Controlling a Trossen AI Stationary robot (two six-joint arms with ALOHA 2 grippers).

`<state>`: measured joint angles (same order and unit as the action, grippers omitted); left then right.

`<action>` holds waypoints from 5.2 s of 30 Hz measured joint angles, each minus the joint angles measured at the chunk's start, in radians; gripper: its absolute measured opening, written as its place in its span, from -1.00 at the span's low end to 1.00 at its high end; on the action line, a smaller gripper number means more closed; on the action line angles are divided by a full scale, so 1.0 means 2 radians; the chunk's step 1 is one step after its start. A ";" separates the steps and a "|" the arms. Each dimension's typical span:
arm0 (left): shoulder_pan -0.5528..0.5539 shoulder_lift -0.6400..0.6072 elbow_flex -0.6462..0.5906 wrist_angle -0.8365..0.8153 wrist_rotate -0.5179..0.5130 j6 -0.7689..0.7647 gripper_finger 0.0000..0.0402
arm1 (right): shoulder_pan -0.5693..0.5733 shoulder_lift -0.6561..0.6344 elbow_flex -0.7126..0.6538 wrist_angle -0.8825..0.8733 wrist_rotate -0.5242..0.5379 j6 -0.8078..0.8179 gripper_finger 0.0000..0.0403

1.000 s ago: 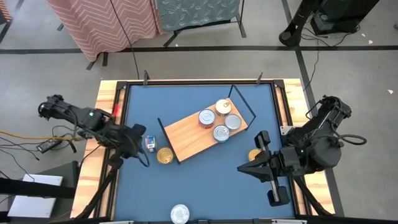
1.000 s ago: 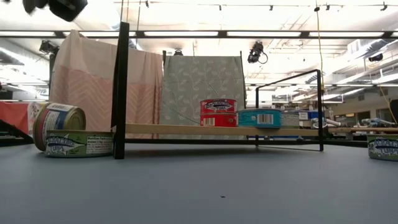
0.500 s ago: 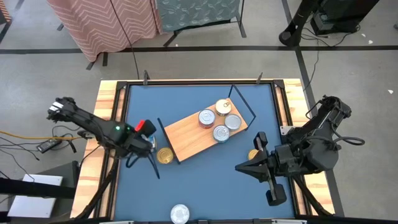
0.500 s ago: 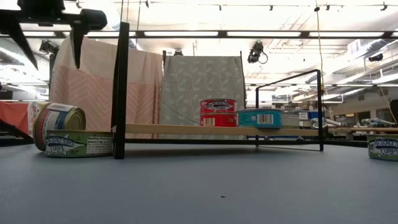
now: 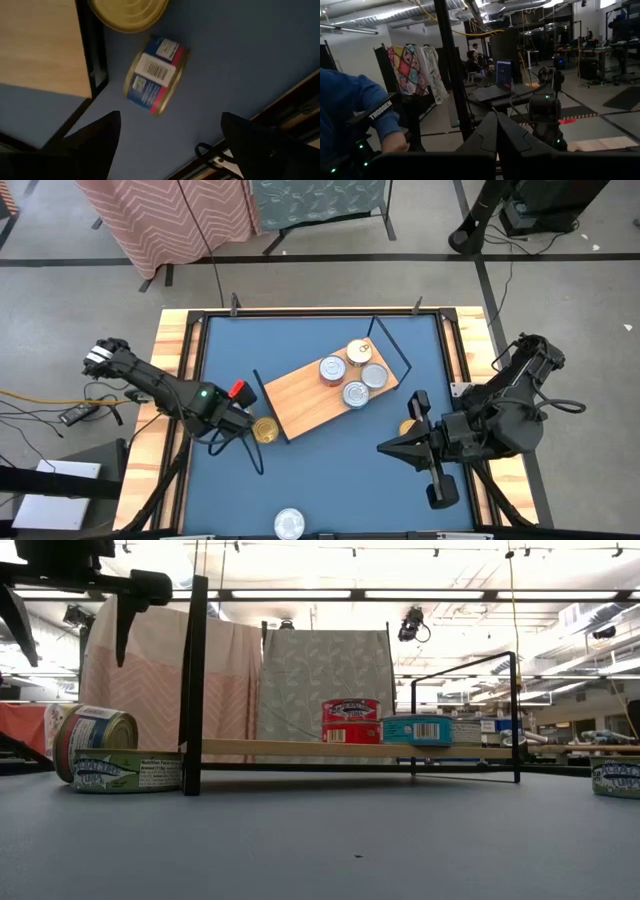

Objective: Stack canned seafood by type on shelf
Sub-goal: Put the blue/pink tuna can on the shelf

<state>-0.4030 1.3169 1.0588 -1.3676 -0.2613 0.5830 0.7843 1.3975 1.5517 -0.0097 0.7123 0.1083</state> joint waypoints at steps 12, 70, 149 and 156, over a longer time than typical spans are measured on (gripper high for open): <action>0.000 0.059 0.000 0.031 0.008 0.047 0.74 | 0.000 0.000 0.000 0.007 -0.015 -0.007 -0.94; 0.001 0.108 -0.055 0.123 -0.011 0.134 -0.46 | 0.000 0.002 0.000 0.031 -0.030 -0.078 -0.94; 0.015 -0.101 -0.105 0.145 0.205 -0.453 -0.22 | 0.033 0.004 0.000 0.033 -0.012 -0.082 -0.93; 0.014 -0.113 -0.137 0.279 0.155 -0.481 -0.22 | 0.033 0.004 0.000 0.033 -0.012 -0.082 -0.93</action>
<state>-0.3752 1.0906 0.7841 -0.8089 0.0497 -0.3793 0.8497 1.4052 1.5517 0.0566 0.6876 -0.0555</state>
